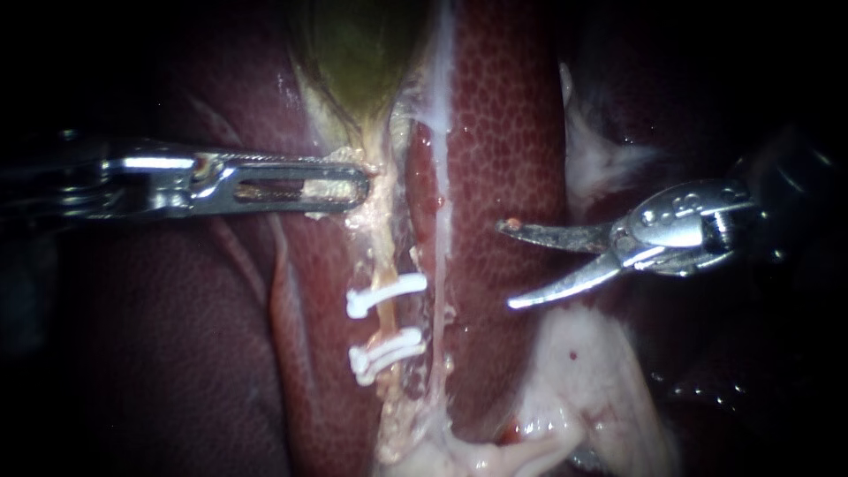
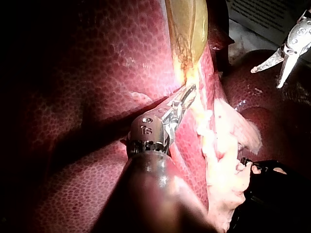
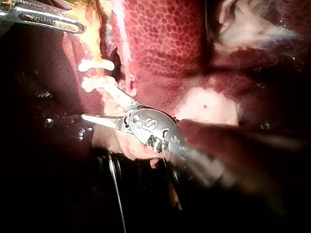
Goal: Go to the cutting position left tube
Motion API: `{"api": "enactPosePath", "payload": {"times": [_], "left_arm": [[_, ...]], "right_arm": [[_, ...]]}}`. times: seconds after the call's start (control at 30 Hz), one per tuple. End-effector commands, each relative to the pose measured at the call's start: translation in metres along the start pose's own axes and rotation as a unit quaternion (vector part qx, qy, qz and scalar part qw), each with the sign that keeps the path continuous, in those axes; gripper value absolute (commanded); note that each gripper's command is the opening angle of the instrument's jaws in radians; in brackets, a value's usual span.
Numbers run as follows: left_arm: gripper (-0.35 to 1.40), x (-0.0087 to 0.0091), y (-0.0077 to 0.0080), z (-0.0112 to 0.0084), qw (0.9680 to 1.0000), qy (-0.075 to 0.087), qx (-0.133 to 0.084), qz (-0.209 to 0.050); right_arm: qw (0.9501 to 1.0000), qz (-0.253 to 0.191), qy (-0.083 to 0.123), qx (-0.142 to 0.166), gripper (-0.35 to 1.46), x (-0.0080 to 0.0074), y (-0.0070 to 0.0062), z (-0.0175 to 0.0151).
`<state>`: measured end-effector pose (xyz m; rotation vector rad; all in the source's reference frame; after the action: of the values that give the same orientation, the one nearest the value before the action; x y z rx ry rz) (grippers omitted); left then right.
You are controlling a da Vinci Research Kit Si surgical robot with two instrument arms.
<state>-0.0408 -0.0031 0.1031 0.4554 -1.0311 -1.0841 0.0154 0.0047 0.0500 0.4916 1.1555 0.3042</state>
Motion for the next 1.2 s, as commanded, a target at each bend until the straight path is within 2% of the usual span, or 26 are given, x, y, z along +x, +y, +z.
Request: {"api": "enactPosePath", "payload": {"times": [0.03,0.27,0.33,0.47,0.73,1.2], "left_arm": [[-0.35,0.0,0.0,-0.0001,1.0,0.0,0.0,0.0],[-0.35,-0.0007,-0.0001,-0.0009,1.0,0.002,0.003,-0.002],[-0.35,-0.0014,-0.0002,-0.0018,1.0,0.004,0.007,-0.004],[-0.35,-0.0029,-0.0002,-0.0038,1.0,0.004,-0.001,-0.007],[-0.35,-0.0052,-0.0002,-0.0069,0.9998,-0.01,-0.006,-0.015],[-0.35,-0.0054,-0.0004,-0.0076,0.9997,-0.013,-0.007,-0.017]], "right_arm": [[1.0,0.0,0.0,0.0,1.43,0.0,0.0,0.0],[1.0,0.0,0.0,0.0,1.43,-0.0001,0.0001,0.0],[1.0,0.0,0.0,-0.001,1.43,-0.0001,0.0002,0.0001],[1.0,0.0,0.0,-0.001,1.43,-0.0002,0.0002,0.0001],[1.0,0.0,0.0,-0.001,1.43,-0.0002,0.0003,0.0001],[1.0,0.001,0.0,-0.002,1.43,-0.0003,0.0004,0.0003]]}}
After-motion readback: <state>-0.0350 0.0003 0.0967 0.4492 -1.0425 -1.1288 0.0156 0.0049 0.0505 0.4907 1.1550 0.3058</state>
